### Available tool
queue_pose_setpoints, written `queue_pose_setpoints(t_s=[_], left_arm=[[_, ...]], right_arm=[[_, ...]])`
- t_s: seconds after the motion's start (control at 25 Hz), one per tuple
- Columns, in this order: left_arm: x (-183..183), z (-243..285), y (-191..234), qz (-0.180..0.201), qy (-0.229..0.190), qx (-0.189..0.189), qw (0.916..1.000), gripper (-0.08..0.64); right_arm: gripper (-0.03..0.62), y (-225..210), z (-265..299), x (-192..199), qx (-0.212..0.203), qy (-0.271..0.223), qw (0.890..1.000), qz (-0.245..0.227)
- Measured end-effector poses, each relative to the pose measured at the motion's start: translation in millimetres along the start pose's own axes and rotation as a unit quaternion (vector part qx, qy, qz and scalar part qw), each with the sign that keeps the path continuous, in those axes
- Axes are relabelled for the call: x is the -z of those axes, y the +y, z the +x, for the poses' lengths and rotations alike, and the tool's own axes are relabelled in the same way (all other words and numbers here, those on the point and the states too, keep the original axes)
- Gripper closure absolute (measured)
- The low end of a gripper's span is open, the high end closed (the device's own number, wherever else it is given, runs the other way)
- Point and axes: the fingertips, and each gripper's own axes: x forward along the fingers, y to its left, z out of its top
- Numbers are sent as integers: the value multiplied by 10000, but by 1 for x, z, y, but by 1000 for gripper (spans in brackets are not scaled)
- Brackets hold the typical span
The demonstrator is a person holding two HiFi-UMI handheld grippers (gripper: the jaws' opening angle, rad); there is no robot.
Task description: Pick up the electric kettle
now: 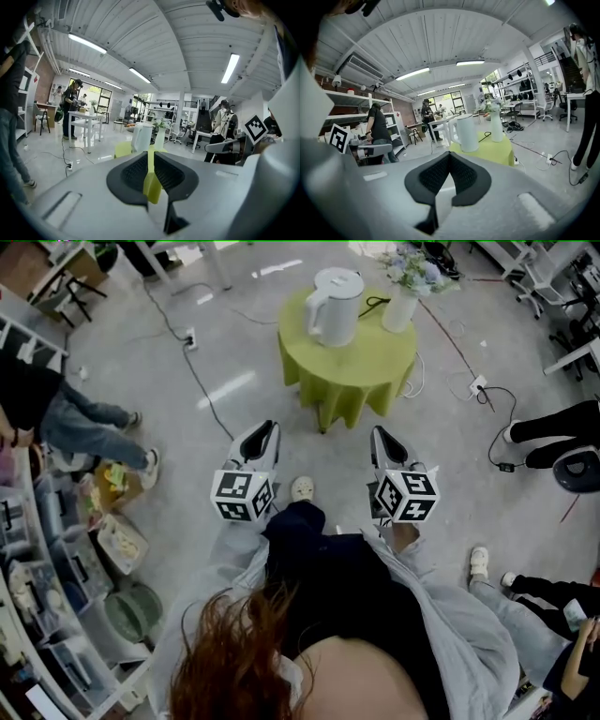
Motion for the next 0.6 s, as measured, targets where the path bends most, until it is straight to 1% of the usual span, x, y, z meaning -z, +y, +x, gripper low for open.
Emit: queue_pose_setpoints(t_s=[0.12,0.28,0.6], left_arm=[[-11,20,22,46,5,28,10000,515],[-29,44,49,-26,-111,57,9999,515],[-42,84,84,22,-73,217,9997,515]], right_arm=[[591,-5,26,-14,89,-55,9999,27],[591,-6,58,-29,123,-91,9999,-19],[591,-9,106,-42,262,-15,9997,2]])
